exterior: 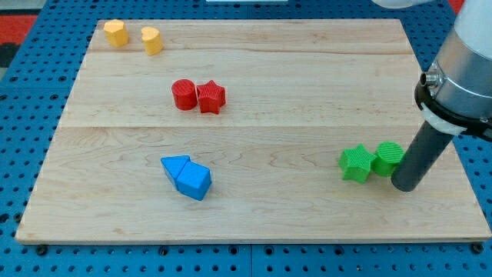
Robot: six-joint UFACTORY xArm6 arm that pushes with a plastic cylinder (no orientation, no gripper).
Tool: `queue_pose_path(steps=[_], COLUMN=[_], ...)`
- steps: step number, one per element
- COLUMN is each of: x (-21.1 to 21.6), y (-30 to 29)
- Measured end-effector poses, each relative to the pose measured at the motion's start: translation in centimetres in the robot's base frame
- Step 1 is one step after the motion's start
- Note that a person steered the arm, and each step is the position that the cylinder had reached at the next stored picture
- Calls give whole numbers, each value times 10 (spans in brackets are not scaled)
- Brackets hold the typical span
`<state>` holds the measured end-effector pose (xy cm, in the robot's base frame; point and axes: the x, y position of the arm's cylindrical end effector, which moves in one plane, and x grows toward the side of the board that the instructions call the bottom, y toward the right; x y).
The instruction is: Move the blue cube and blue triangle left a bit
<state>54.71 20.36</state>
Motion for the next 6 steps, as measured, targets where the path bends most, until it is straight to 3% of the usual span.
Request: queue_pose_path(steps=[3, 4, 5, 6], x=[18, 57, 49, 36], y=[-6, -52, -121, -126])
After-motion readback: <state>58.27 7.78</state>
